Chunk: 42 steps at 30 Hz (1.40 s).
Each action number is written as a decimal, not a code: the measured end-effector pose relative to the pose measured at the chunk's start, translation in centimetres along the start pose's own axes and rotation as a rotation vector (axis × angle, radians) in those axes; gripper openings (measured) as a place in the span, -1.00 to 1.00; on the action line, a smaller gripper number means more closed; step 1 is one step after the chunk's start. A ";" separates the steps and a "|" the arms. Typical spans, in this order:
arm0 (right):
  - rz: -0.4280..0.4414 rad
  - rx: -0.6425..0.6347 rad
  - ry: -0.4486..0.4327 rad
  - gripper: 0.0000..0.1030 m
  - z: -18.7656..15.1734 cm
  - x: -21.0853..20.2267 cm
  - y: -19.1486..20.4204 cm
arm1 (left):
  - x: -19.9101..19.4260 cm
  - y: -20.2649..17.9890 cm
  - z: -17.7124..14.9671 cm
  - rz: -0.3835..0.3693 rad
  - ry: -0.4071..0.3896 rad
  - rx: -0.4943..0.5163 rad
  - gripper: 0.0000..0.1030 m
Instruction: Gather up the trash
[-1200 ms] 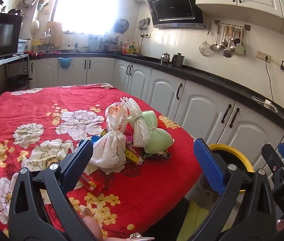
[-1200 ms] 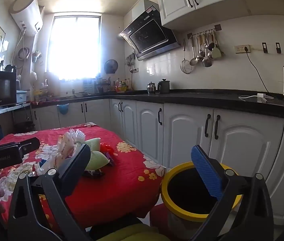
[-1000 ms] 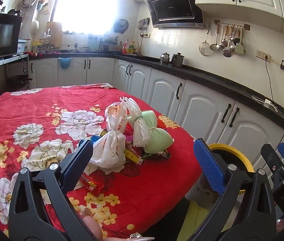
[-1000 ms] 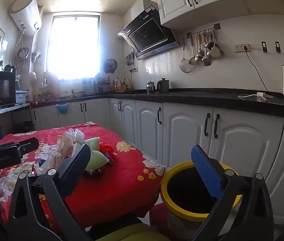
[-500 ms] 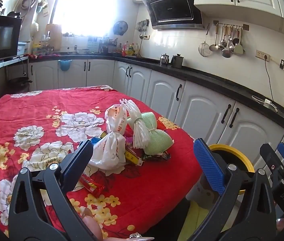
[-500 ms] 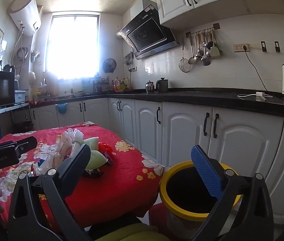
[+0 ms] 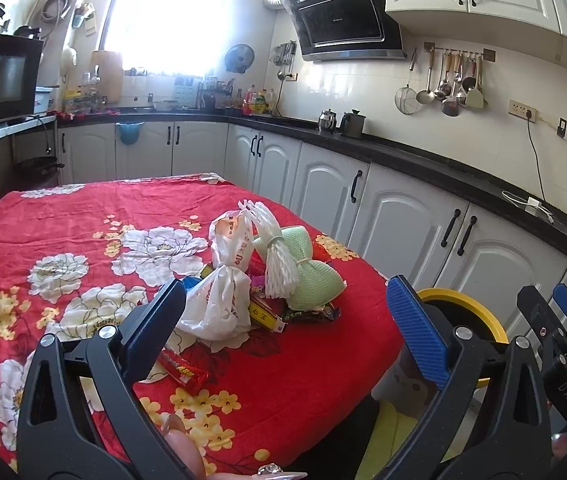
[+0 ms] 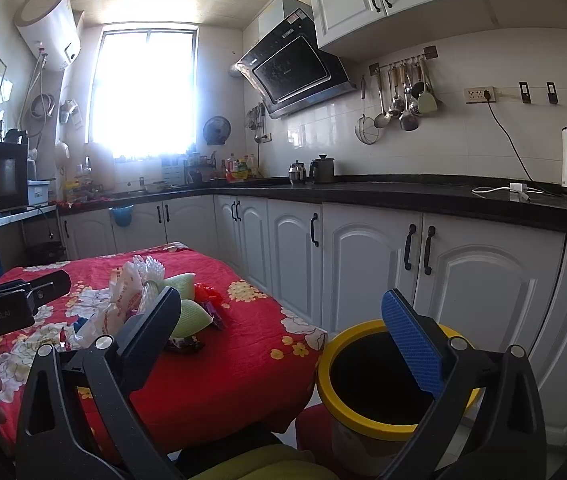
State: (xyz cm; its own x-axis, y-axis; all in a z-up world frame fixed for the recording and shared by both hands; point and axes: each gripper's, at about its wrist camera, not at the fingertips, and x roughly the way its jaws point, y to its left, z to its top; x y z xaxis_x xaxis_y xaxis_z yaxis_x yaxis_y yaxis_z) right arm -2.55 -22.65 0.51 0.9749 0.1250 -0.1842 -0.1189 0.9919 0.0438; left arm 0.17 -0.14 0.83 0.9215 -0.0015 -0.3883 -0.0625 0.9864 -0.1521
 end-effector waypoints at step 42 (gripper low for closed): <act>0.161 -0.033 0.071 0.90 0.5 2.0 2.3 | 0.8 2.5 0.3 0.045 0.019 -0.034 0.79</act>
State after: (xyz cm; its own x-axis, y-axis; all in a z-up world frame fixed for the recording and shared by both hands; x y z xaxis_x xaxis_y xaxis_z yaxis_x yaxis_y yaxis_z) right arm -0.78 -20.13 0.71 0.9272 0.2818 -0.2469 -0.2792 0.9591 0.0459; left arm 0.87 2.41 0.44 0.9102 0.0393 -0.4123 -0.1168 0.9794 -0.1645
